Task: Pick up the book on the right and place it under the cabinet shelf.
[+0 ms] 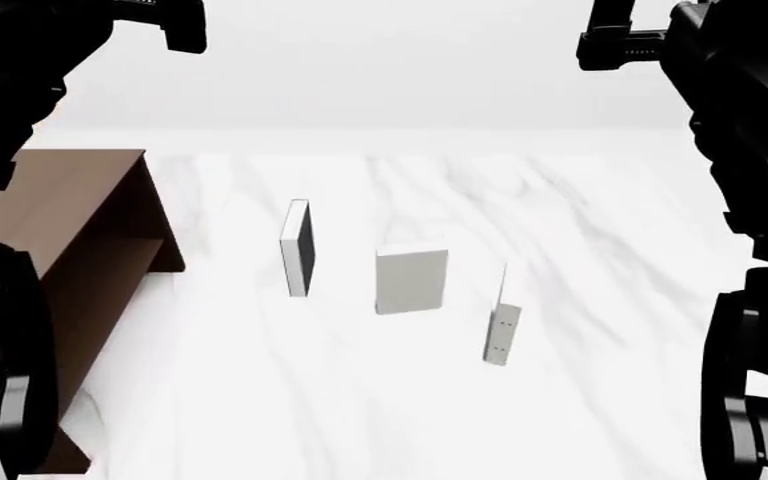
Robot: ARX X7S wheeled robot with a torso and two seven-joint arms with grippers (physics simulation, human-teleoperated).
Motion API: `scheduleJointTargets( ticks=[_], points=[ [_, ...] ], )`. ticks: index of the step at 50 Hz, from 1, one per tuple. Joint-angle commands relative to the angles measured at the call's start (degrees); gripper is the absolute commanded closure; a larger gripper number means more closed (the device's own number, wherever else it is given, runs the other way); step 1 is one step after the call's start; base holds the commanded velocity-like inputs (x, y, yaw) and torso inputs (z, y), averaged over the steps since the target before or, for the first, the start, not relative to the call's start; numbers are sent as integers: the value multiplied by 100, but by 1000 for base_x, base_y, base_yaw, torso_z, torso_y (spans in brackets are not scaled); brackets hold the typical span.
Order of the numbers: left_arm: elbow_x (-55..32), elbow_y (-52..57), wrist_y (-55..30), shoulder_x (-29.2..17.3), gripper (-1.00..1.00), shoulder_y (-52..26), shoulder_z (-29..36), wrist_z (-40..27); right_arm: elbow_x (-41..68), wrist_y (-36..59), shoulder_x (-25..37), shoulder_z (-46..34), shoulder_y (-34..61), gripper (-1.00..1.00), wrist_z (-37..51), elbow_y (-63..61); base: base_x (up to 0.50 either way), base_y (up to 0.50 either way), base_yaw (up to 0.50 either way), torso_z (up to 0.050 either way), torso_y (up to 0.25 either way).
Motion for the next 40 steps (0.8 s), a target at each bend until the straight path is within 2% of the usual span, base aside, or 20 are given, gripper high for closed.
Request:
scheduleJointTargets(
  ticks=[1, 22, 31, 34, 40],
  points=[
    [-20, 6, -13, 8, -100, -8, 7, -18, 25, 18, 8, 3, -10, -100, 11, -24, 500, -4, 0, 0, 0],
    [-55, -5, -18, -2, -100, -47, 20, -33, 59, 68, 17, -32, 20, -100, 8, 12, 500, -6, 0, 0, 1],
    [-73, 8, -40, -20, -100, -58, 15, -40, 76, 20, 18, -52, -9, -100, -10, -36, 0, 0, 0, 0, 2],
    [-80, 9, -39, -20, -100, -53, 11, -44, 93, 24, 21, -44, -31, -100, -14, -64, 392, 0, 0, 0, 0],
    [-103, 54, -64, -27, -100, -17, -5, -52, 120, 315, 96, -106, -99, -100, -16, -258, 21, 0, 0, 0, 1]
  ],
)
